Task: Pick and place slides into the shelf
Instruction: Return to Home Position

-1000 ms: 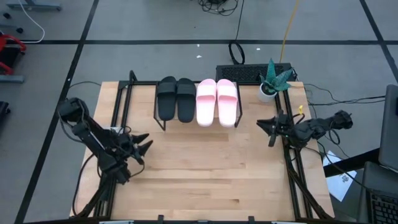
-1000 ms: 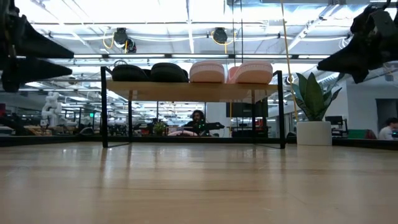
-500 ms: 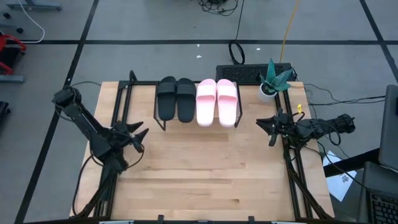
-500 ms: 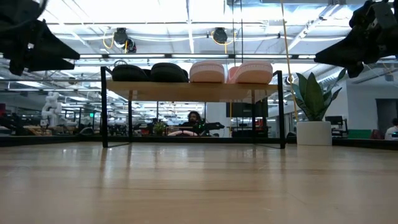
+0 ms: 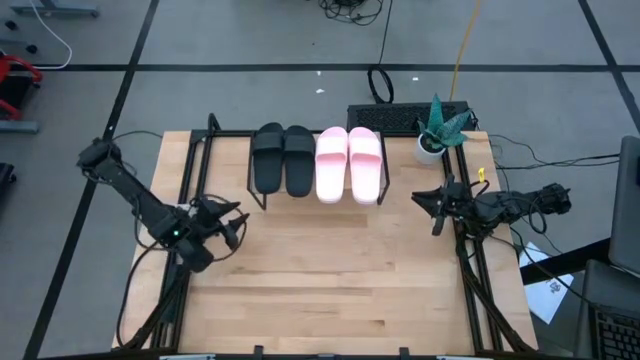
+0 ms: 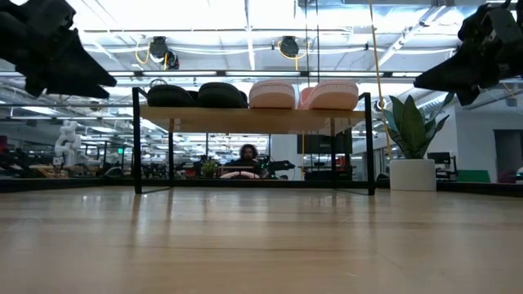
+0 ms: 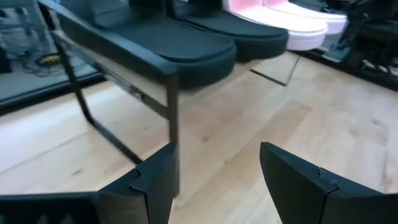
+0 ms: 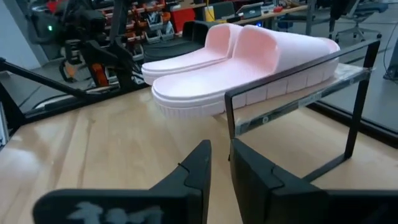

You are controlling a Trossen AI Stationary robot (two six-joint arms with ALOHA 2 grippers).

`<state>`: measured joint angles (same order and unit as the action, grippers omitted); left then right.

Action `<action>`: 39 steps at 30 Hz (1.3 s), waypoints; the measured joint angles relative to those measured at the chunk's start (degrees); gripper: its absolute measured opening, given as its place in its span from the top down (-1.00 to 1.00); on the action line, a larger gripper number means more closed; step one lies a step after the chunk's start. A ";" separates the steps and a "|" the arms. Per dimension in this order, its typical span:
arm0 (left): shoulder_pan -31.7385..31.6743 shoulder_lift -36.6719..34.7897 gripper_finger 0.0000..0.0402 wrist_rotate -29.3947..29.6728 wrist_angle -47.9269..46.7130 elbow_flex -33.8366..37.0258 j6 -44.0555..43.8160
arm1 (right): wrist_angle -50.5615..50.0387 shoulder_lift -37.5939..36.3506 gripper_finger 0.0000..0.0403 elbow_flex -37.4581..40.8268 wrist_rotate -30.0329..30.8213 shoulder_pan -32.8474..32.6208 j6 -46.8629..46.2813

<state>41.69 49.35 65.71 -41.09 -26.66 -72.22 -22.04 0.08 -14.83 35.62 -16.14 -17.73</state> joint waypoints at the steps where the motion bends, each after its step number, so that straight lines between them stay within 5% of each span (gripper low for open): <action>1: -1.04 -0.87 -0.12 -0.95 3.49 0.68 3.79 | -0.20 0.00 0.76 0.00 -0.02 0.00 -0.29; 8: -13.76 -3.31 -0.12 -20.87 41.22 11.23 35.54 | -0.57 0.00 0.76 0.00 -0.16 0.00 -0.53; 13: -21.85 -3.33 -0.12 -27.52 53.69 14.81 46.76 | -0.59 0.00 0.76 0.00 -0.18 0.00 -0.45; 21: -27.74 -7.16 -0.12 -33.07 48.77 14.12 52.22 | -0.87 0.00 0.76 0.00 0.04 0.00 0.40; 33: -20.18 -38.99 -0.12 -25.42 27.71 14.23 55.25 | -4.24 0.00 0.76 -3.85 0.23 -0.01 2.69; 39: -15.40 -45.30 -0.12 -22.40 27.17 19.37 54.02 | 1.13 0.00 0.76 -0.65 0.13 0.00 2.98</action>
<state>26.29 4.05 43.32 -13.91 -7.28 -18.21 -20.91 0.08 -15.48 35.76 -16.14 -14.76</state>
